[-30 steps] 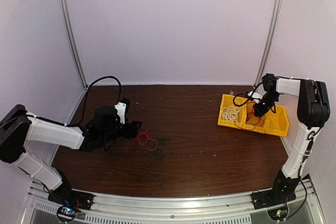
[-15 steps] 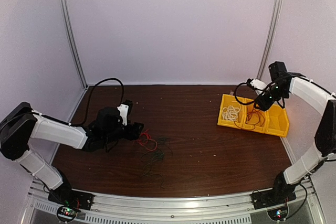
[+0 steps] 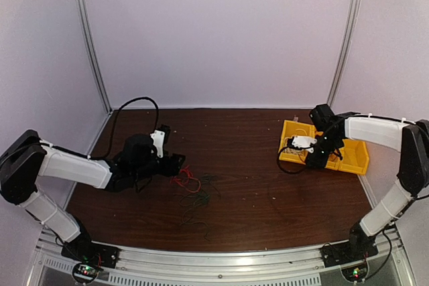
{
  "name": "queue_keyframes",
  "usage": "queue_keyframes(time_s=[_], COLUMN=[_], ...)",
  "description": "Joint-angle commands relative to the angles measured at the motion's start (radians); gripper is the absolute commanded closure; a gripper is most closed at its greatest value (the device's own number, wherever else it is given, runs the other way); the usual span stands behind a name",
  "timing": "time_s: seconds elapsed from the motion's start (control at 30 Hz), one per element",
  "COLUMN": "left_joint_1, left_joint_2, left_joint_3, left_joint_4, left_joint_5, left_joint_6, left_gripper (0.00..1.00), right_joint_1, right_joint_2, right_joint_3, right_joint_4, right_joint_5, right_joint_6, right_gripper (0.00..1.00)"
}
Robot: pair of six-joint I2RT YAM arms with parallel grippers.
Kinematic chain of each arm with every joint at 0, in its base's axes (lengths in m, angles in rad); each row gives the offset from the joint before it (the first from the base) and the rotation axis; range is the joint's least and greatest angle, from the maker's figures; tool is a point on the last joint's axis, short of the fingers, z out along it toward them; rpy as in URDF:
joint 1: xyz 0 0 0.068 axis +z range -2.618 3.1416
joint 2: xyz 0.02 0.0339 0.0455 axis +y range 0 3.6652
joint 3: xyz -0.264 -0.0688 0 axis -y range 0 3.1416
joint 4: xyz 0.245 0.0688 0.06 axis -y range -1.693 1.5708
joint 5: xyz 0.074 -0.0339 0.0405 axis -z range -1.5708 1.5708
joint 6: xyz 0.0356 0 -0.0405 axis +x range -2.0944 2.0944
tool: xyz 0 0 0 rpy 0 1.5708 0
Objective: Untangle the cables
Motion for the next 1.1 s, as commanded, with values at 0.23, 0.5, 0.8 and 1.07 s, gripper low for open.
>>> queue_keyframes(time_s=[0.23, 0.5, 0.8, 1.07], left_joint_1=[0.007, 0.007, 0.007, 0.007], left_joint_2=[-0.026, 0.003, 0.001, -0.003], left_joint_3=[-0.001, 0.003, -0.005, -0.013], left_joint_4=[0.036, 0.060, 0.065, 0.066], left_joint_5=[-0.008, 0.009, 0.020, 0.022], left_joint_6=[-0.006, -0.011, -0.015, -0.017], left_gripper=[0.27, 0.27, 0.28, 0.28], right_joint_1=[0.027, -0.003, -0.191, -0.231], right_joint_2=[0.058, -0.054, 0.119, 0.257], right_joint_3=[0.025, 0.093, 0.232, 0.292], right_joint_4=[0.088, 0.067, 0.115, 0.120], right_joint_5=[0.179, 0.210, 0.206, 0.099], right_joint_6=[0.034, 0.028, 0.117, 0.203], right_gripper=[0.81, 1.00, 1.00, 1.00])
